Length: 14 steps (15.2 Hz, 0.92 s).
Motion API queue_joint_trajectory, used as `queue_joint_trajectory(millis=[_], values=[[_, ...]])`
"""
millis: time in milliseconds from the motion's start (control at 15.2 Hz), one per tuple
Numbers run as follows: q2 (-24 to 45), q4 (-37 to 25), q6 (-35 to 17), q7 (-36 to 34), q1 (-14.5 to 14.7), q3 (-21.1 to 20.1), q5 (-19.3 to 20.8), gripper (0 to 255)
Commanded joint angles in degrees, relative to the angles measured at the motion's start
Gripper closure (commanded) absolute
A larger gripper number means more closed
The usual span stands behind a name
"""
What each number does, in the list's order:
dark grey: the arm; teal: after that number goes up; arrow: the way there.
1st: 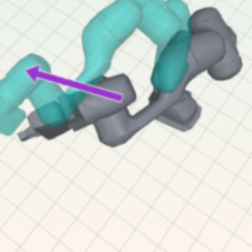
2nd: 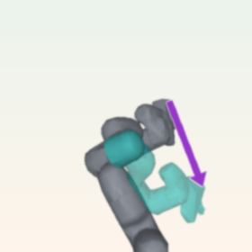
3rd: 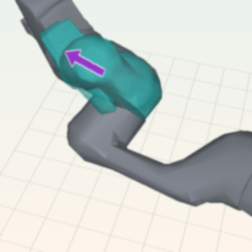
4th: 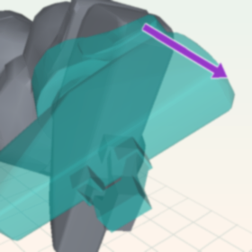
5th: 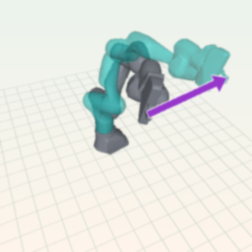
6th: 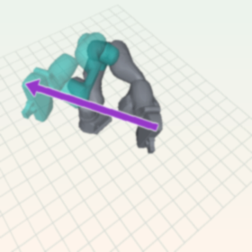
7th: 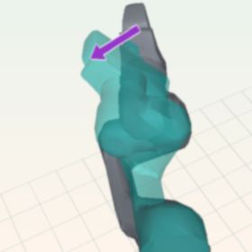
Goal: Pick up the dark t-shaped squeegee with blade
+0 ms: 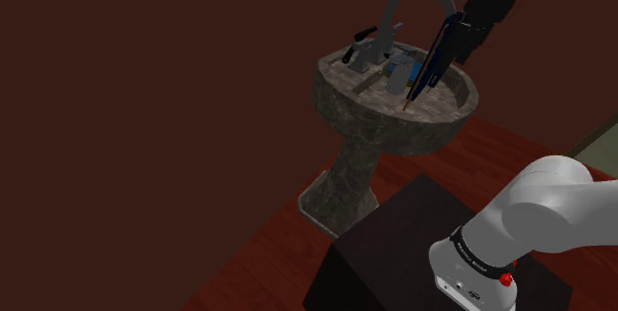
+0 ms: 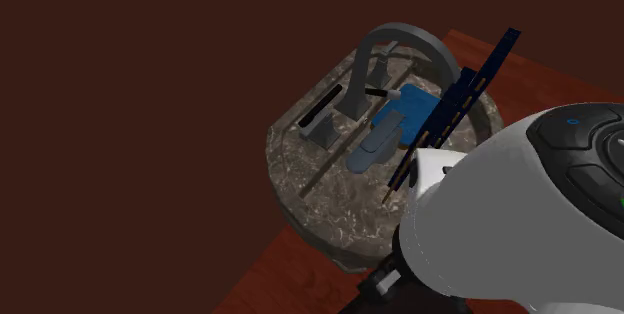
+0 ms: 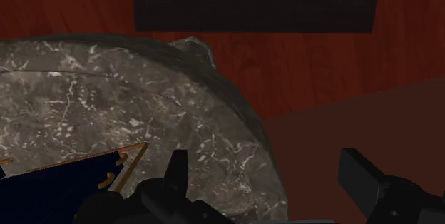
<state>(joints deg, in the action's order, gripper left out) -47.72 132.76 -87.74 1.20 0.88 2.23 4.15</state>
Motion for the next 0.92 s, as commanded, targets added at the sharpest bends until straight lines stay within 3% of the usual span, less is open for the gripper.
queue_joint_trajectory(millis=[0,396,858], values=[[0.0,0.0,0.0,0.0,0.0,0.0,0.0,0],[13.55,-7.61,-5.3,-15.4,-3.74,-5.74,-1.46,0],[30.34,-20.99,-7.37,-32.87,-7.96,-10.22,0.35,0]])
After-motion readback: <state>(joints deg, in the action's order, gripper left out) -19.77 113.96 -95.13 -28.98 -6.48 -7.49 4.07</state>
